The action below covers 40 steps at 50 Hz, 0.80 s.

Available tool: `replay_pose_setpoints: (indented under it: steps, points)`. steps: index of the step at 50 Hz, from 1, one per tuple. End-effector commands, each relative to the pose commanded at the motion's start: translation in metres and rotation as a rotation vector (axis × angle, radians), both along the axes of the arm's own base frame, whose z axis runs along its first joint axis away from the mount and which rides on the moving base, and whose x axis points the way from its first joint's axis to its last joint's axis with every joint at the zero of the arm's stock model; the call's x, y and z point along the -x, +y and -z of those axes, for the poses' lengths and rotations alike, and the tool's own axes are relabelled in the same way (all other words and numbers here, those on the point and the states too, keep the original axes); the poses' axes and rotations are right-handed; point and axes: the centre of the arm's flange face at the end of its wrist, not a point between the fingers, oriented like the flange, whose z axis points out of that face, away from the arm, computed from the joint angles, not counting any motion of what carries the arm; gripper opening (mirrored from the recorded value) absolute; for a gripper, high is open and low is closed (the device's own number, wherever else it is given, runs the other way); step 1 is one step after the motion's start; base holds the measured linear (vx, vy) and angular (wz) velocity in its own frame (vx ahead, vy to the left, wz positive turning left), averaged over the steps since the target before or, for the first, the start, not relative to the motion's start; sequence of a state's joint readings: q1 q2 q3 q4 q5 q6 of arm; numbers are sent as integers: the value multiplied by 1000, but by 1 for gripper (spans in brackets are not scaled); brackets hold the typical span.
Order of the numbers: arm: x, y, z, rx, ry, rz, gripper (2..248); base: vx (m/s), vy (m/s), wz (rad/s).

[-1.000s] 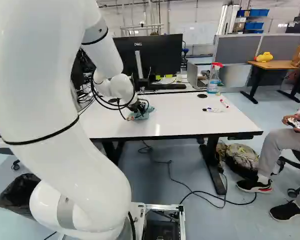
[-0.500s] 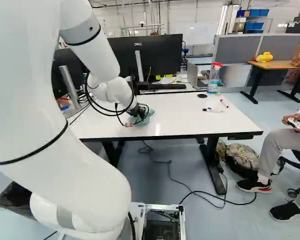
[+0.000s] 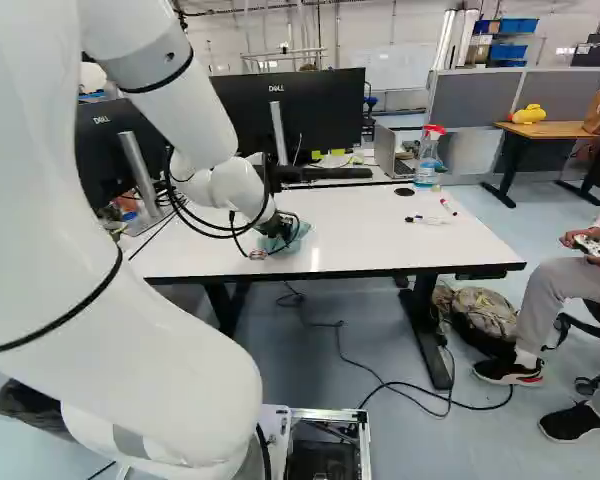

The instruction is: Clean the table with the green towel

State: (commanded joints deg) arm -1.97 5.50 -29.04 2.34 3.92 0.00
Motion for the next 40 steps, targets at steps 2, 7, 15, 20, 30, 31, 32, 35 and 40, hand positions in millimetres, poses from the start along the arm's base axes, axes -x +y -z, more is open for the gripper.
replay_pose_setpoints:
  steps: [2,7,15,20,30,31,32,35,40]
  points:
    - [2,2,-2,0,-6,-5,54,0,0,0]
    - [8,8,-7,0,-21,-21,54,0,0,0]
    - [19,20,-15,0,-47,-52,54,0,0,0]
    - [24,27,-16,0,-51,-73,54,0,0,0]
    - [30,42,-15,-1,-53,-116,54,0,0,0]
    - [31,44,-15,-1,-53,-120,54,0,0,0]
    - [31,45,-15,-1,-53,-125,54,0,0,0]
    - [33,49,-15,-2,-54,-137,54,0,0,0]
    - [36,57,-15,-2,-54,-159,54,0,0,0]
